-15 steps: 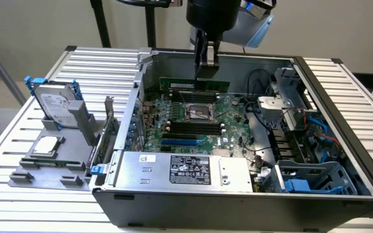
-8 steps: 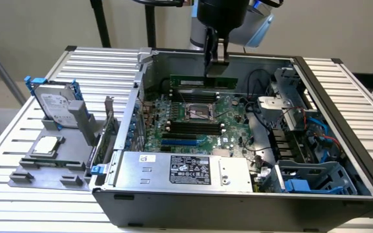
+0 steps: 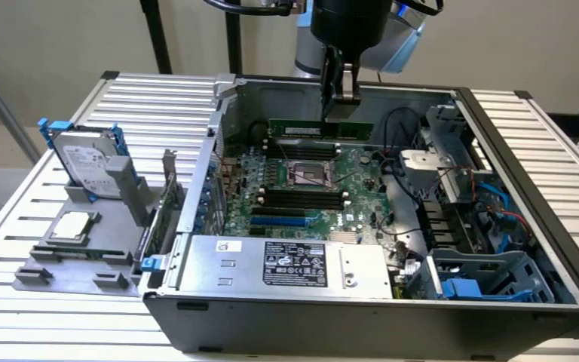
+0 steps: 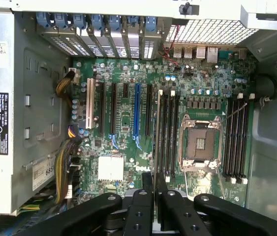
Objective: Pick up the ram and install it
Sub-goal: 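Insert the ram into the slot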
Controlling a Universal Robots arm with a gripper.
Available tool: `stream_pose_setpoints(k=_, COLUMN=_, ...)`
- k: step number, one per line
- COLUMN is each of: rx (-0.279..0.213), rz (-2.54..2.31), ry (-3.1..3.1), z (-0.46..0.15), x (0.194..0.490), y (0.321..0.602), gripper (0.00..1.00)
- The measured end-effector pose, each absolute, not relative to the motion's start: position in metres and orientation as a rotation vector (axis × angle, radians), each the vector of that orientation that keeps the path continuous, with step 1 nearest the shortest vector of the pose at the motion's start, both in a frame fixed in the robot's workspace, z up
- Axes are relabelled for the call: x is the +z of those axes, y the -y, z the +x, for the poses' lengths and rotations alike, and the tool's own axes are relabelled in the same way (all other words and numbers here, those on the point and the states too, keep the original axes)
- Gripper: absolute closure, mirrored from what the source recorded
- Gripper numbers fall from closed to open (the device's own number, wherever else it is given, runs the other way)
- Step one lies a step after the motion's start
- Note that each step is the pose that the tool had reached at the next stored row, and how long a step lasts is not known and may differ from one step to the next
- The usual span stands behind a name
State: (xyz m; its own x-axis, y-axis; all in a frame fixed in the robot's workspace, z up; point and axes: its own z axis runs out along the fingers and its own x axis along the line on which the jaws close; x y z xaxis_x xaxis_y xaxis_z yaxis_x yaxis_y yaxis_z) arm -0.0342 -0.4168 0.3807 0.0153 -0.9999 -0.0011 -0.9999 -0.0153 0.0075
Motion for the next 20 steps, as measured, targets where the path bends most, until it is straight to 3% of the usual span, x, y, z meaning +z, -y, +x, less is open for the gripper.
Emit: stream_pose_setpoints(k=20, rx=-0.021, rz=2.238, ry=2.209, z=-0.034, x=0.366, y=0.411, gripper=0.86)
